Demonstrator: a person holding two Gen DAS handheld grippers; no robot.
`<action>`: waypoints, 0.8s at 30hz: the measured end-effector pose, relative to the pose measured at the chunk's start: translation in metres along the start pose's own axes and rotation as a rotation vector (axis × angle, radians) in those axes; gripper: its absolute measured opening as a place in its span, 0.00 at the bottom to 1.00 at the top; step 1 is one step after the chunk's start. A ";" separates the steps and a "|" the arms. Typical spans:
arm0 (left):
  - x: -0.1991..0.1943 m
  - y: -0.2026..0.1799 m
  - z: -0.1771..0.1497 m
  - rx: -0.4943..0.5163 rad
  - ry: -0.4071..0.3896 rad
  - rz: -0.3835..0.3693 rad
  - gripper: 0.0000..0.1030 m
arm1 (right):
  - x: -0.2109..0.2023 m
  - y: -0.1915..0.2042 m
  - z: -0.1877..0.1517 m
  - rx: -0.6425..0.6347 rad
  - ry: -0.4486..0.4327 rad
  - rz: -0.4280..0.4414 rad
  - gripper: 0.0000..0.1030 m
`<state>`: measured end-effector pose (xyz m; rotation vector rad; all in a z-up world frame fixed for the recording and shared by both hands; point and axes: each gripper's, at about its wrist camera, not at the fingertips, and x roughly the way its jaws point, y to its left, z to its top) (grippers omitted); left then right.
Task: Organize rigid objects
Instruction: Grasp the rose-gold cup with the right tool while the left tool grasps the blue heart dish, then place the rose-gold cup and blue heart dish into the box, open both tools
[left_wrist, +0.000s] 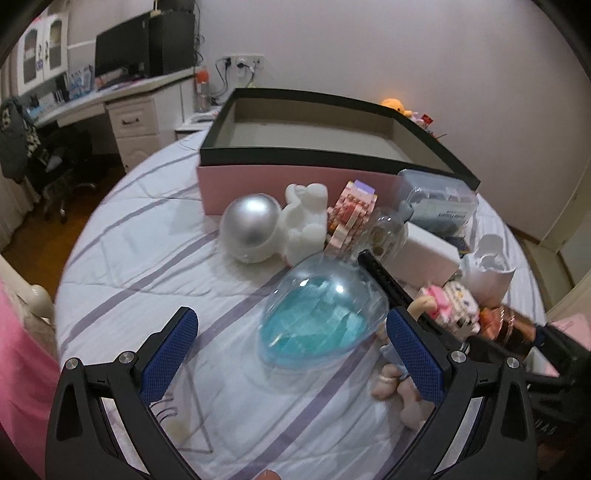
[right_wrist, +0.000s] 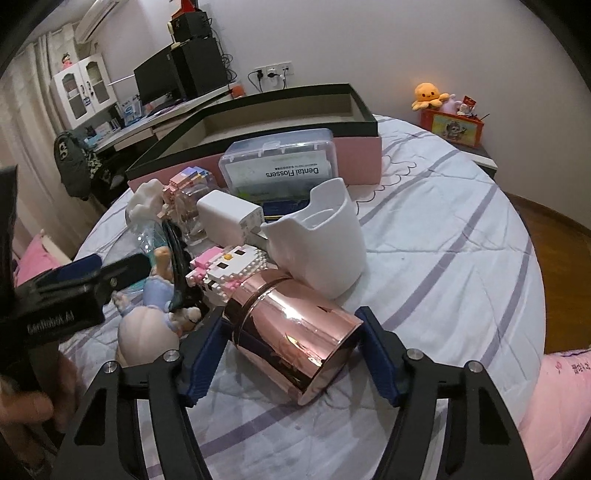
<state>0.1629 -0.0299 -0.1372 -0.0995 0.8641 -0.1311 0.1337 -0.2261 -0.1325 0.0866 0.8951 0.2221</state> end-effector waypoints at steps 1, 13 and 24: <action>0.002 0.001 0.002 -0.006 0.005 -0.017 1.00 | 0.001 0.000 0.001 0.003 0.003 0.002 0.68; 0.016 0.012 0.010 -0.032 0.052 -0.034 1.00 | 0.005 -0.001 0.011 0.010 0.061 0.003 0.68; 0.005 0.010 -0.001 0.037 0.041 -0.015 0.64 | -0.003 0.003 0.005 0.013 0.065 -0.004 0.67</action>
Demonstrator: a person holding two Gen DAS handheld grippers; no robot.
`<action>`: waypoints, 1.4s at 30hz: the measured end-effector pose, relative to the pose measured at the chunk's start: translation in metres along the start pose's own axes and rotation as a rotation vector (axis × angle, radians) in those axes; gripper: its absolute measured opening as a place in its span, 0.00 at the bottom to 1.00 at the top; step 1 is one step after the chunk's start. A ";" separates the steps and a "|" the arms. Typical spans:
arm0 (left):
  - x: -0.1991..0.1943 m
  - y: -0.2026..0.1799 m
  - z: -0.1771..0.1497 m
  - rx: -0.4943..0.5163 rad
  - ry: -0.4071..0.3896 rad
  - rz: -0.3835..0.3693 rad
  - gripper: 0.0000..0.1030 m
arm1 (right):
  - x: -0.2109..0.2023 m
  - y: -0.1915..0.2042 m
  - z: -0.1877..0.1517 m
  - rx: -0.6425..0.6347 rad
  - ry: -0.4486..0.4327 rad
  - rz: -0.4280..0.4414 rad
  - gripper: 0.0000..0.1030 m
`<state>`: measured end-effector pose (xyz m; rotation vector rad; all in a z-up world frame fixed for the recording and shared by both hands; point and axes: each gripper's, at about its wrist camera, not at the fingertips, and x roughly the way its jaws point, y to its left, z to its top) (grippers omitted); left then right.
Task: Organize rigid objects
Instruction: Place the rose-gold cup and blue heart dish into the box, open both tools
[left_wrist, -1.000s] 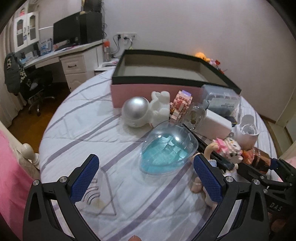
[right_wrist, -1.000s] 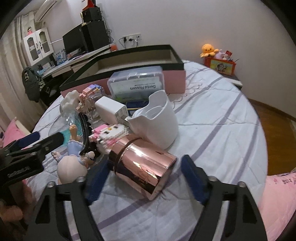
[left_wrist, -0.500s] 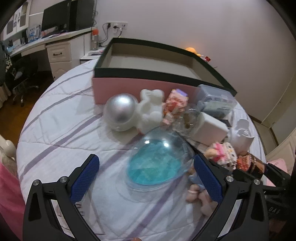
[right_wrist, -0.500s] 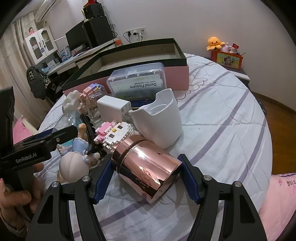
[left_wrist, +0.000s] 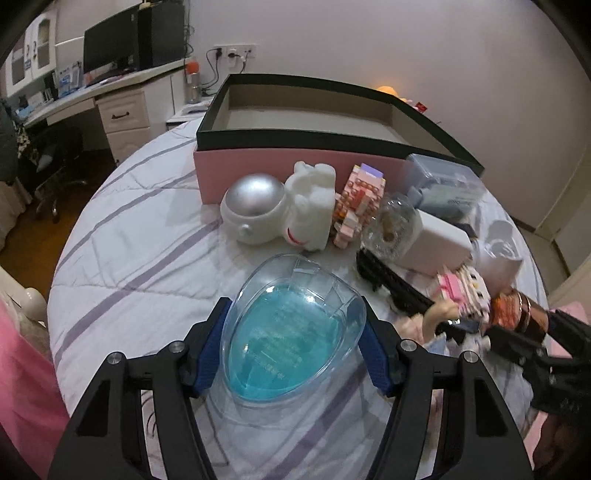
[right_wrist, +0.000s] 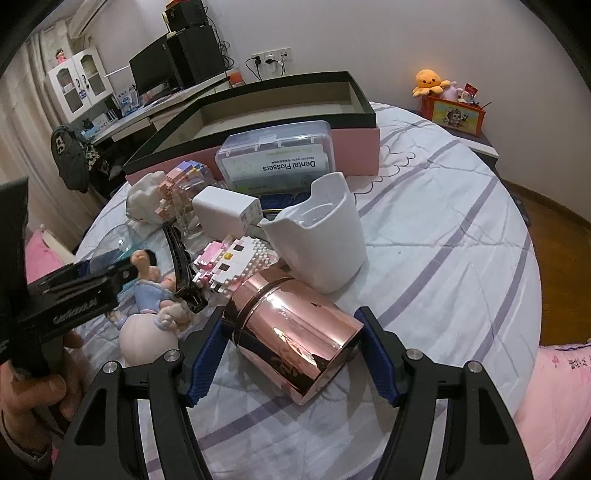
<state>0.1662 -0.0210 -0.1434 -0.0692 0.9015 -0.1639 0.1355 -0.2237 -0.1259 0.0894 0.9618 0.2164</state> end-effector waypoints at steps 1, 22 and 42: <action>-0.002 0.001 -0.001 0.000 0.001 -0.004 0.64 | 0.000 -0.001 0.000 0.001 0.000 -0.001 0.67; -0.050 0.004 0.059 0.023 -0.124 -0.026 0.64 | -0.046 0.008 0.077 -0.062 -0.143 0.038 0.67; 0.056 -0.004 0.161 0.006 -0.032 -0.017 0.70 | 0.076 -0.001 0.185 -0.032 -0.019 0.039 0.69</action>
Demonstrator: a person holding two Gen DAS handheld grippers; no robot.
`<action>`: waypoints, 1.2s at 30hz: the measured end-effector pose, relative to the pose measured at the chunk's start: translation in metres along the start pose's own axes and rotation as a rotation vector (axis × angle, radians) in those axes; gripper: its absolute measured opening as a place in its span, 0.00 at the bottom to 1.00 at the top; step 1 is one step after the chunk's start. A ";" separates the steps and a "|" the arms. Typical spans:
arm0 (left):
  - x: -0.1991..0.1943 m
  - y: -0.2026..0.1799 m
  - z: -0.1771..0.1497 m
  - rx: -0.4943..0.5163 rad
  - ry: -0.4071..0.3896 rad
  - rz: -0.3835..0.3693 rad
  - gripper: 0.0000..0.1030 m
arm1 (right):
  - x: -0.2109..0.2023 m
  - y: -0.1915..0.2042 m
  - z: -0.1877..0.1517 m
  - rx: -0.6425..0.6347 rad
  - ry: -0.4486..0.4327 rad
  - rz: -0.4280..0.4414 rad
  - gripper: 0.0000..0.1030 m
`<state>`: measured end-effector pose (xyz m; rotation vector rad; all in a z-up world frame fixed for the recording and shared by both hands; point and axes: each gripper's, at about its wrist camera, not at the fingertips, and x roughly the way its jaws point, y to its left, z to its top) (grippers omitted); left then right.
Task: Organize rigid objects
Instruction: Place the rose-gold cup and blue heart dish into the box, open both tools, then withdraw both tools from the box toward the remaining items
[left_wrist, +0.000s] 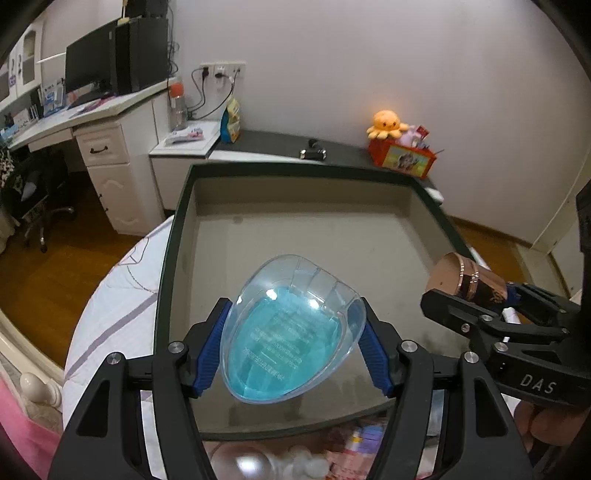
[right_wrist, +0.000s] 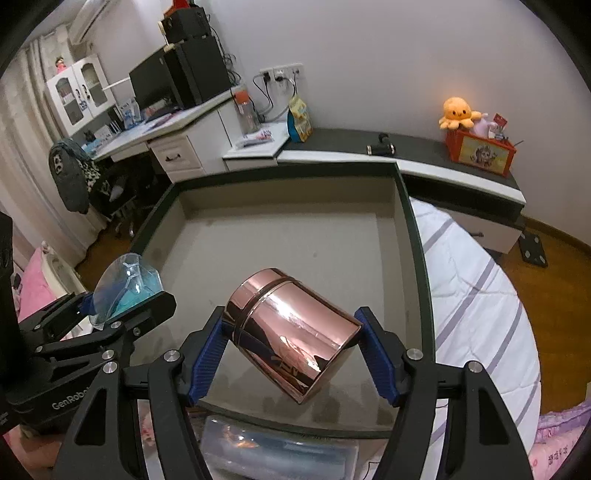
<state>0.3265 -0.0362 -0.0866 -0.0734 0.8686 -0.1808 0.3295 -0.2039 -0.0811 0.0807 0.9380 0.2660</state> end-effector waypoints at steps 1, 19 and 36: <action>0.001 0.001 0.000 -0.003 0.002 0.002 0.79 | 0.002 -0.002 -0.001 0.005 0.003 0.002 0.73; -0.098 0.035 -0.023 -0.095 -0.199 0.122 1.00 | -0.082 -0.006 -0.017 0.132 -0.204 0.057 1.00; -0.194 0.010 -0.094 -0.036 -0.290 0.159 1.00 | -0.182 0.042 -0.109 0.001 -0.371 -0.178 1.00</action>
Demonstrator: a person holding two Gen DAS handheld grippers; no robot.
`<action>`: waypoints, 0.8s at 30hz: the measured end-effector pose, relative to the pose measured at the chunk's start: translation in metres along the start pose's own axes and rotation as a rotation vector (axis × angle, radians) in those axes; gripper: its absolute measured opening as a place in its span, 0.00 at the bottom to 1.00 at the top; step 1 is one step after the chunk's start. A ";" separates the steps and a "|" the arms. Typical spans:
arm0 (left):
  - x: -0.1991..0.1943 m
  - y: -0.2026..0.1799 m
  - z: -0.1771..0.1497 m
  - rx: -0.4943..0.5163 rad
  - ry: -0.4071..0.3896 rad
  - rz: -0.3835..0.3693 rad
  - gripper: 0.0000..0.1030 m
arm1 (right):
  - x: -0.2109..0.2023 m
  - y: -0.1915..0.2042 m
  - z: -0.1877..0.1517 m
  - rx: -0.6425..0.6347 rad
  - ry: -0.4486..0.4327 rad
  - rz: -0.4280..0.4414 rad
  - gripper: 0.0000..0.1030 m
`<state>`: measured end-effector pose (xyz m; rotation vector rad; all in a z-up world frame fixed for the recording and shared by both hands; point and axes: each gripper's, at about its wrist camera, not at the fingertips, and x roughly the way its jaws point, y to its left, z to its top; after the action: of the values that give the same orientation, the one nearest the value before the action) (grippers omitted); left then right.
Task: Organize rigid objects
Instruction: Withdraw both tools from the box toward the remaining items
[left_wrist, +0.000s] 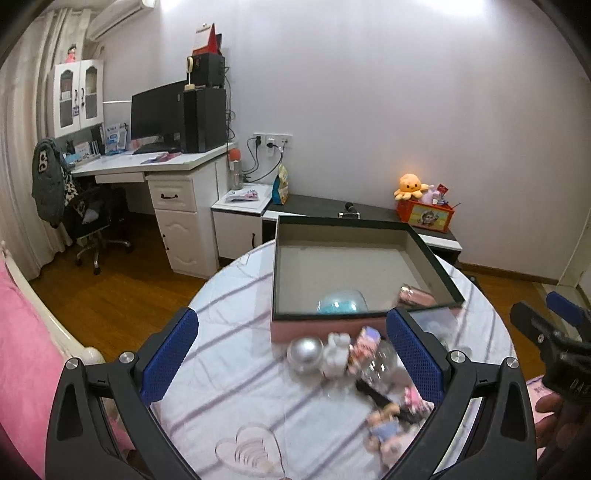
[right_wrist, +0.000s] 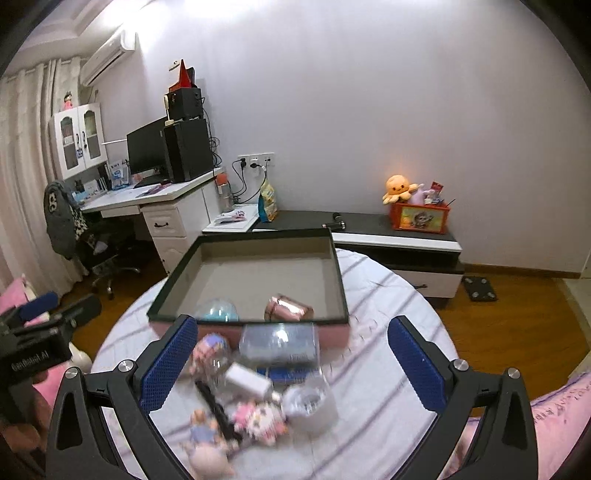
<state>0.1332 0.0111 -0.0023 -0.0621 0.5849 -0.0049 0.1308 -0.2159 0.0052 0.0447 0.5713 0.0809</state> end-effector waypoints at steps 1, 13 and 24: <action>-0.006 -0.001 -0.003 -0.002 -0.009 0.003 1.00 | -0.005 0.001 -0.003 -0.001 -0.003 -0.004 1.00; -0.074 -0.007 -0.044 0.009 -0.099 0.003 1.00 | -0.060 0.009 -0.024 -0.025 -0.052 -0.001 1.00; -0.088 -0.010 -0.049 0.016 -0.115 0.005 1.00 | -0.073 0.007 -0.024 -0.017 -0.072 -0.002 1.00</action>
<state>0.0331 0.0002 0.0062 -0.0451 0.4705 -0.0008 0.0561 -0.2145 0.0245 0.0307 0.4987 0.0820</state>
